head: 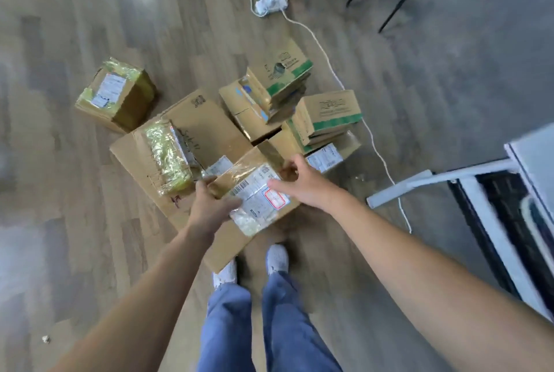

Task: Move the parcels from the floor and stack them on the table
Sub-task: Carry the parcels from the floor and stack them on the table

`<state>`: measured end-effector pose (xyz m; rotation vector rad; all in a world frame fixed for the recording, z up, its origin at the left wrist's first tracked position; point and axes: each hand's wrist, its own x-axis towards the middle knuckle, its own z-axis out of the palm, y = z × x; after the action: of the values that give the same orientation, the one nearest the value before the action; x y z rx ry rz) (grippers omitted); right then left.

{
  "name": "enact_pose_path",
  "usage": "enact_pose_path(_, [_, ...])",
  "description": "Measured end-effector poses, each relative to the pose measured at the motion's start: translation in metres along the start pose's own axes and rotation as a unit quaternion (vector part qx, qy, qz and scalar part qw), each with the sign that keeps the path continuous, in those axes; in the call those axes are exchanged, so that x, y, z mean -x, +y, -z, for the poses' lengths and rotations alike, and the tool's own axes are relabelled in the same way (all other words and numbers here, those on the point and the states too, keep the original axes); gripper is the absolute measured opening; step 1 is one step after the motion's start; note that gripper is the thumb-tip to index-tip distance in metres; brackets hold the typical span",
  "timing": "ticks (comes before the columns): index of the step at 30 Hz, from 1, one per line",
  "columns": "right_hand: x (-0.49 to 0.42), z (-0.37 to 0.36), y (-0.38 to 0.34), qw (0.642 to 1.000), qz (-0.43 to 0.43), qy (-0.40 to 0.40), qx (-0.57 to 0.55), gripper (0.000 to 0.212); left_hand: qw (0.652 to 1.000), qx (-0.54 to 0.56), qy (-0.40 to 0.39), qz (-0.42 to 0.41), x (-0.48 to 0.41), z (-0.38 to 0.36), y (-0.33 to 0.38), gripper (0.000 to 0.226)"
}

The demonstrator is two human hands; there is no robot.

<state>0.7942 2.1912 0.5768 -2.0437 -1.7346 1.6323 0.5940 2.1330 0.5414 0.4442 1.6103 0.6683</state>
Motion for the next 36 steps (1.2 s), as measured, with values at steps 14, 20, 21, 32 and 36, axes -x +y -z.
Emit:
enact_pose_path(14, [0.300,0.165,0.139,0.925,-0.072,0.366,-0.078,0.099,0.812,-0.405,-0.285,-0.310,0.188,-0.269,0.083,0.060])
enact_pose_path(20, [0.407,0.204,0.234,0.899,-0.081,0.425,-0.064,0.098,0.686,-0.482,-0.356,-0.413,0.283,-0.391,0.064,0.065])
enact_pose_path(21, [0.425,0.209,0.250,0.897,-0.077,0.431,-0.067,0.097,0.673,-0.481,-0.370,-0.424,0.297,-0.411,0.059,0.066])
enact_pose_path(32, [0.555,0.252,0.395,0.882,-0.037,0.465,-0.070,0.092,0.585,-0.509,-0.446,-0.448,0.402,-0.568,-0.014,0.112])
enact_pose_path(36, [0.566,0.265,0.427,0.881,-0.040,0.469,-0.053,0.089,0.598,-0.490,-0.473,-0.423,0.409,-0.605,-0.024,0.105])
